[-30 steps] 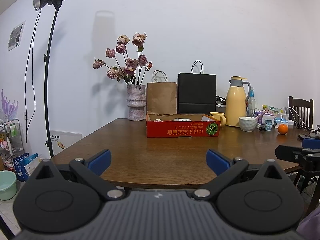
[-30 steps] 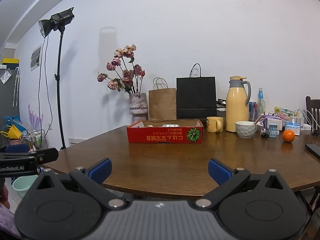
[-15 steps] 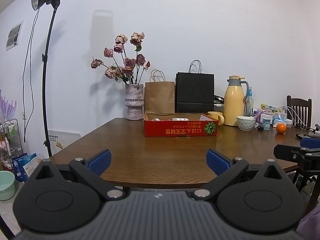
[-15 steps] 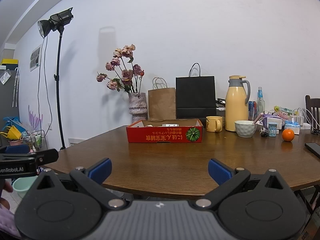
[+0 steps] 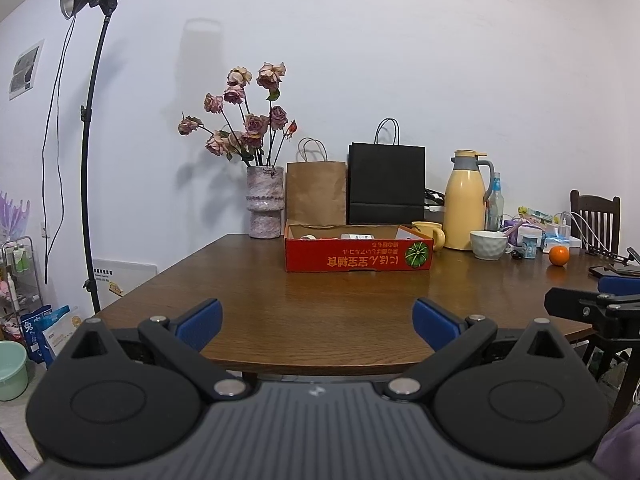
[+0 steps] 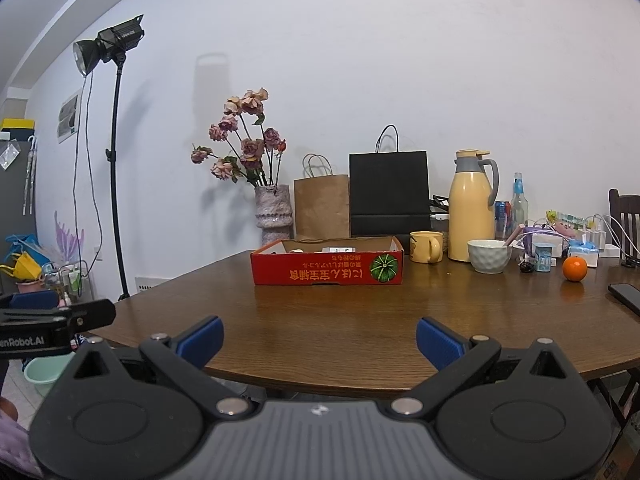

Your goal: Organize rigid objects

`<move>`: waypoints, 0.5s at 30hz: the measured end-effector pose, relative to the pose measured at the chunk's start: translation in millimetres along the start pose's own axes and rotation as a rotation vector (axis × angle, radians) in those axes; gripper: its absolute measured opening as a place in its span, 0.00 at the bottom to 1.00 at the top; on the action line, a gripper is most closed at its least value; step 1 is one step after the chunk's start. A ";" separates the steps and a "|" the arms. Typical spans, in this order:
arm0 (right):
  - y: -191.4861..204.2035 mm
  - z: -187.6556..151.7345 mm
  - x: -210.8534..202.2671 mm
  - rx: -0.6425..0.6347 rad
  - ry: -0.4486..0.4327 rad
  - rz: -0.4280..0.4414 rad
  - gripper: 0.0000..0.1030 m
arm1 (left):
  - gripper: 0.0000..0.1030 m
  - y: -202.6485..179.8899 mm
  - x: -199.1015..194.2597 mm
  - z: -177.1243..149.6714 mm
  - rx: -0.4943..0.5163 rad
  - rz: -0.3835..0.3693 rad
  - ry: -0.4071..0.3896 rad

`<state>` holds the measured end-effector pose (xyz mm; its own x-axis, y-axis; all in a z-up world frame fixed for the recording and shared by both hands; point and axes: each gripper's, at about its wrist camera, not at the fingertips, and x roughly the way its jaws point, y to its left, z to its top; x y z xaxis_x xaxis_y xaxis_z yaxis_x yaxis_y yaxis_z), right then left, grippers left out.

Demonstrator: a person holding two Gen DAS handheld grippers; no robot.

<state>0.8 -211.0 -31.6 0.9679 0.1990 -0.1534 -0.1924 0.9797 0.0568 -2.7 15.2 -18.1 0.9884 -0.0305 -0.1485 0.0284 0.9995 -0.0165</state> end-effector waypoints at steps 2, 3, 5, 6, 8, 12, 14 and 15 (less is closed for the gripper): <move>0.2 -0.2 -0.1 0.003 0.002 -0.002 1.00 | 1.00 0.4 0.3 0.1 0.000 -0.002 0.001; 0.1 0.0 -0.1 0.003 0.002 -0.002 1.00 | 1.00 0.1 0.2 0.0 0.000 -0.002 0.001; -0.2 0.2 0.2 0.002 0.004 -0.001 1.00 | 1.00 -0.2 0.5 -0.4 0.001 -0.005 0.003; 0.1 -0.2 0.0 0.002 0.004 0.000 1.00 | 1.00 -0.4 0.6 -0.8 0.001 -0.005 0.003; 0.9 0.3 0.5 0.002 0.005 -0.001 1.00 | 1.00 -0.4 0.6 -0.8 0.000 -0.005 0.003; 0.6 0.5 0.6 0.003 0.005 -0.001 1.00 | 1.00 0.2 1.1 -1.7 0.001 -0.010 0.007; 1.0 0.5 0.9 0.003 0.006 -0.001 1.00 | 1.00 0.8 1.2 -2.3 0.002 -0.013 0.009; 1.4 0.1 0.8 0.003 0.008 0.000 1.00 | 1.00 2.0 1.9 -1.9 0.004 -0.018 0.008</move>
<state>1.3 -209.5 -31.5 0.9667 0.1990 -0.1608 -0.1917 0.9796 0.0600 -1.0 17.1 -20.2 0.9866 -0.0485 -0.1559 0.0466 0.9988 -0.0157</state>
